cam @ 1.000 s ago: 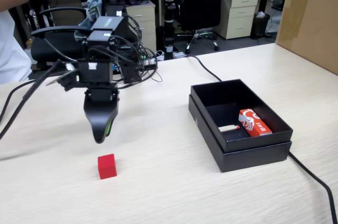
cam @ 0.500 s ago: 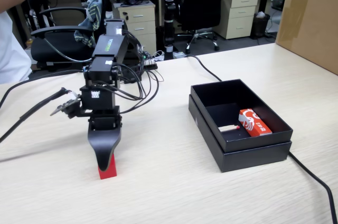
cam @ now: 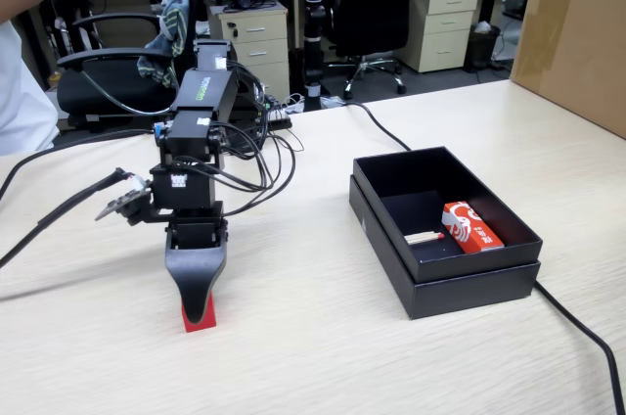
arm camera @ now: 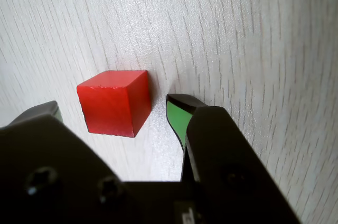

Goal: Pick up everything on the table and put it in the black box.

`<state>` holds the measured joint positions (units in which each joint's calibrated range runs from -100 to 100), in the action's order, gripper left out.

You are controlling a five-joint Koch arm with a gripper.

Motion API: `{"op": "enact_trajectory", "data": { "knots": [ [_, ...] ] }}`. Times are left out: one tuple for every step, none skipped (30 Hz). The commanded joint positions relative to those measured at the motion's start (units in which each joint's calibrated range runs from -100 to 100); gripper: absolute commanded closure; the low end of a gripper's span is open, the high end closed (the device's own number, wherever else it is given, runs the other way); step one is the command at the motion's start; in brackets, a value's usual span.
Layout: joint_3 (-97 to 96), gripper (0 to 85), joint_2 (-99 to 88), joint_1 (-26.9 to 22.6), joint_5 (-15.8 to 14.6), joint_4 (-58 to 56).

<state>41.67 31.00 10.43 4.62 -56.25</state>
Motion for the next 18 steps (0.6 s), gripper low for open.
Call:
{"op": "enact_trajectory", "data": {
  "knots": [
    [2.75, 45.9, -1.0, 0.1, 0.98, -0.03],
    [2.57, 46.0, -1.0, 0.1, 1.03, 0.05],
    [2.48, 49.3, -1.0, 0.15, 1.07, -0.03],
    [2.48, 53.3, -1.0, 0.15, 1.12, -0.03],
    [2.57, 56.1, -1.0, 0.15, 1.12, -0.03],
    [2.57, 57.5, -1.0, 0.15, 1.12, -0.03],
    [2.48, 57.6, -1.0, 0.15, 1.12, -0.03],
    [2.48, 58.9, -1.0, 0.15, 1.17, -0.03],
    [2.48, 62.6, -1.0, 0.15, 1.17, 0.05],
    [2.57, 66.2, -1.0, 0.15, 1.17, 0.05],
    [2.57, 69.0, -1.0, 0.2, 1.17, 0.05],
    [2.57, 69.2, -1.0, 0.24, 1.17, 0.05],
    [2.48, 75.3, -1.0, 0.24, 1.07, 0.05],
    [2.57, 82.1, -1.0, 0.29, 0.98, 0.05],
    [2.48, 84.6, -1.0, 0.29, 0.93, 0.14],
    [2.12, 84.6, -1.0, 0.34, 0.88, 0.05],
    [1.58, 84.6, -1.23, 0.34, 0.88, 0.05],
    [1.3, 84.6, -1.46, 0.34, 0.88, 0.05]
  ]
}}
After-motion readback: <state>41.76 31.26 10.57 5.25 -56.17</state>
